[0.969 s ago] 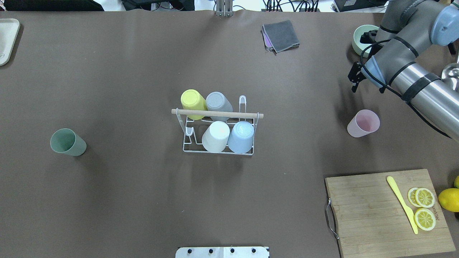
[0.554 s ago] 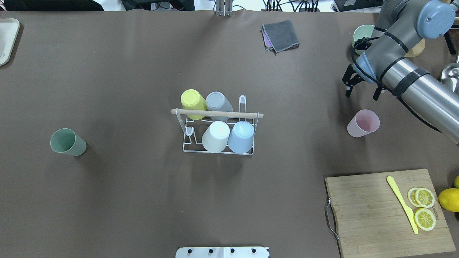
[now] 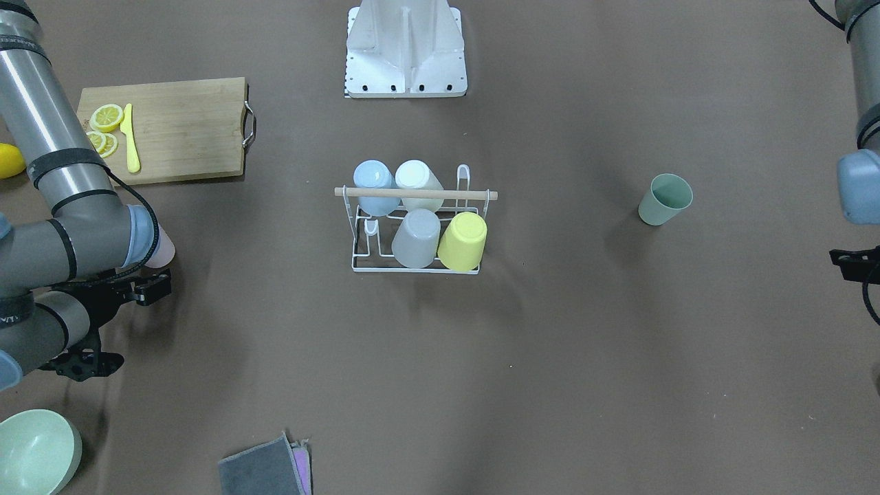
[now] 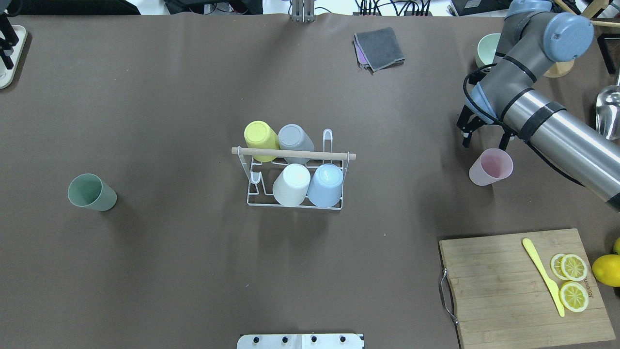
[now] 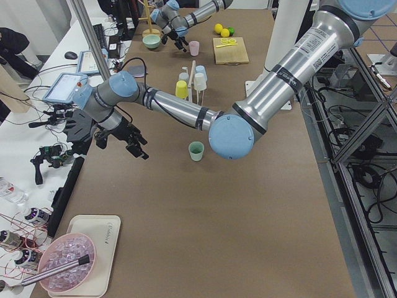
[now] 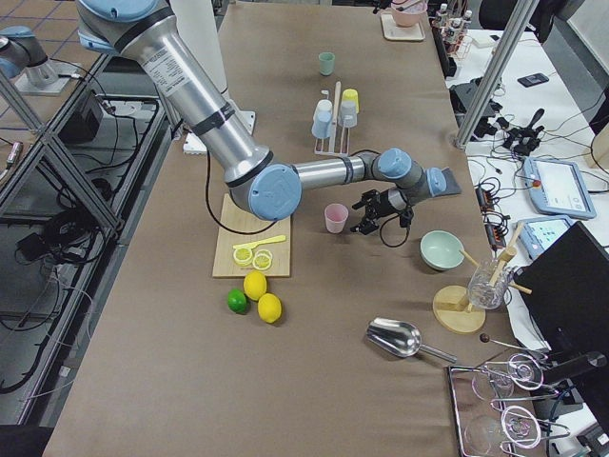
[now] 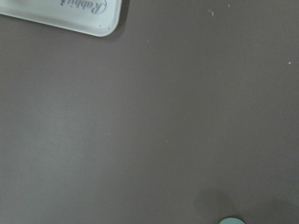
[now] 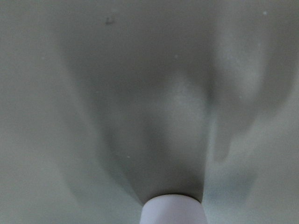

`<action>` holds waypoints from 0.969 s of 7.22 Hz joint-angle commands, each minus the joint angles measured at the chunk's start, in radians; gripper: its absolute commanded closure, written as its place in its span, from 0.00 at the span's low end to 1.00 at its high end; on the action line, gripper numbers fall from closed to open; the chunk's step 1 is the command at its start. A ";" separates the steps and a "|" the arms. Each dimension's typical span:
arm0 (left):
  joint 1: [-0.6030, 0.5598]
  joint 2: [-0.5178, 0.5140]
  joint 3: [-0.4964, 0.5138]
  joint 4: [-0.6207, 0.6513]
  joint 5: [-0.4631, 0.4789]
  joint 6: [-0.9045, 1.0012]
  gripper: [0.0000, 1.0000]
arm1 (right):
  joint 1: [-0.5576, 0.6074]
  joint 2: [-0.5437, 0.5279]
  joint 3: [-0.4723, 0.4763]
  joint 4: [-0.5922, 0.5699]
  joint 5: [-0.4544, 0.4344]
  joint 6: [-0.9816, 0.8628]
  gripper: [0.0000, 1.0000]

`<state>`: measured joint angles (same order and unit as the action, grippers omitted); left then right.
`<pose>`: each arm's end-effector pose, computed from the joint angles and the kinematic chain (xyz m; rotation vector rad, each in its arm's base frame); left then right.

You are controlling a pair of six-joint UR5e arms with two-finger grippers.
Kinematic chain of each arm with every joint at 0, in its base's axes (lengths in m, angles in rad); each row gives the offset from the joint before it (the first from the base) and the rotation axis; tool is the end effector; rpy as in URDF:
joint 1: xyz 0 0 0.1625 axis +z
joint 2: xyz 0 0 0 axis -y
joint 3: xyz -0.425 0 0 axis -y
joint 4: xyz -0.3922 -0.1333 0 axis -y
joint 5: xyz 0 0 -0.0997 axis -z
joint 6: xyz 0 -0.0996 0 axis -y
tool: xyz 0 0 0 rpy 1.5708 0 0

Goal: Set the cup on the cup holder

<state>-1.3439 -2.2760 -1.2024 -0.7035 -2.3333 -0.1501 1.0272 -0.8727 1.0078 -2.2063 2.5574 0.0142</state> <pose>0.0935 -0.6919 0.4691 -0.6341 0.6358 -0.1306 -0.3309 -0.6447 0.5313 -0.7066 -0.8014 -0.2315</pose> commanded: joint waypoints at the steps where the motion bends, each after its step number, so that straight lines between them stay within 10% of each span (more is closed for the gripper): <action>1: 0.079 0.010 0.000 0.073 -0.099 0.009 0.03 | -0.009 -0.002 -0.003 -0.065 -0.009 -0.086 0.00; 7: 0.262 0.027 -0.002 -0.010 -0.190 0.011 0.03 | -0.041 -0.006 -0.023 -0.114 -0.009 -0.089 0.01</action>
<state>-1.1274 -2.2495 -1.2055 -0.6827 -2.5133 -0.1402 0.9950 -0.8784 0.9880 -2.3054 2.5466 -0.0761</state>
